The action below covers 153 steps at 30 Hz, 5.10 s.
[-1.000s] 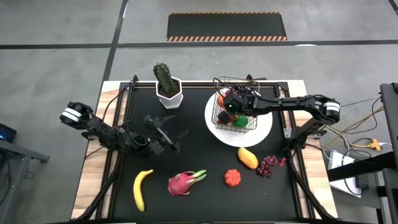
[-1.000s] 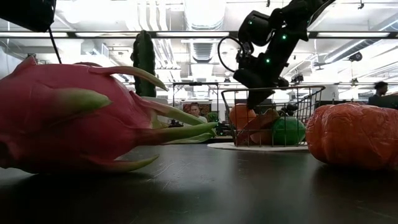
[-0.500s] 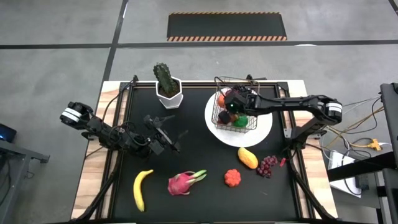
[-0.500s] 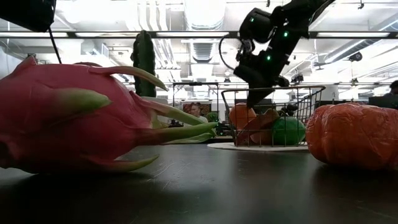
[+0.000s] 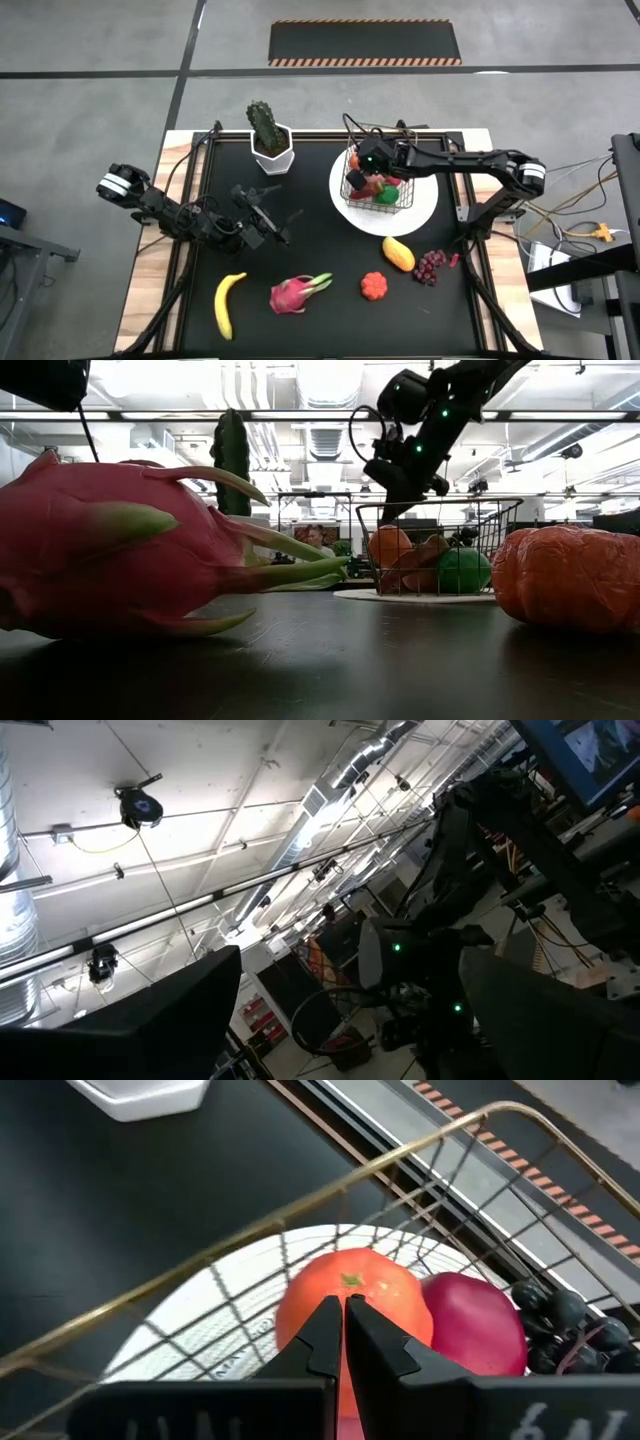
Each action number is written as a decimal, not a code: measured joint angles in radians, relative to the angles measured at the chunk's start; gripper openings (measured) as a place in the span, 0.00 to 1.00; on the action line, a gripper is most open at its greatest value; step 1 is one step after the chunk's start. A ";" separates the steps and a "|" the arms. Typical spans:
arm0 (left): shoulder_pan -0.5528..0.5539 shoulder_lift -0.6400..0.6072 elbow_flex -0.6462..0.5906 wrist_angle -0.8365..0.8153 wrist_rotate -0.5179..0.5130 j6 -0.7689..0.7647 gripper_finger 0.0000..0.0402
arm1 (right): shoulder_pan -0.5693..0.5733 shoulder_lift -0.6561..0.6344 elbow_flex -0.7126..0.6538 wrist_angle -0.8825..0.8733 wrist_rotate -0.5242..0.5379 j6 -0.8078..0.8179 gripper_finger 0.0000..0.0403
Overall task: Build produce basket
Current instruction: Put the orange into the wire basket, then put the yellow mango into the wire basket
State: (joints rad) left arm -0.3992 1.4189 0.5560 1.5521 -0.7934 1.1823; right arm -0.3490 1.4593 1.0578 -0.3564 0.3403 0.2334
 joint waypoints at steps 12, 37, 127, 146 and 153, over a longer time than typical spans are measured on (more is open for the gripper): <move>0.000 0.000 0.000 -0.019 -0.001 0.001 0.89 | -0.008 -0.010 -0.001 -0.119 -0.003 0.007 0.02; 0.000 0.000 0.000 -0.022 -0.001 0.000 0.89 | -0.003 -0.030 0.018 -0.036 0.000 -0.017 0.02; 0.000 0.000 0.000 -0.028 -0.001 -0.017 0.89 | 0.722 0.251 0.150 -0.810 -0.285 0.705 0.43; 0.000 0.000 0.002 -0.028 0.092 -0.178 0.89 | 0.759 -0.229 -0.054 -0.066 0.046 0.099 0.39; 0.000 0.000 0.002 -0.123 0.201 -0.457 0.89 | 0.729 -0.273 -0.375 0.824 0.015 -0.382 0.39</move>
State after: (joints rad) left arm -0.3997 1.4185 0.5579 1.4293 -0.5920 0.7256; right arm 0.3800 1.1862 0.6825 0.4672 0.3553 -0.1483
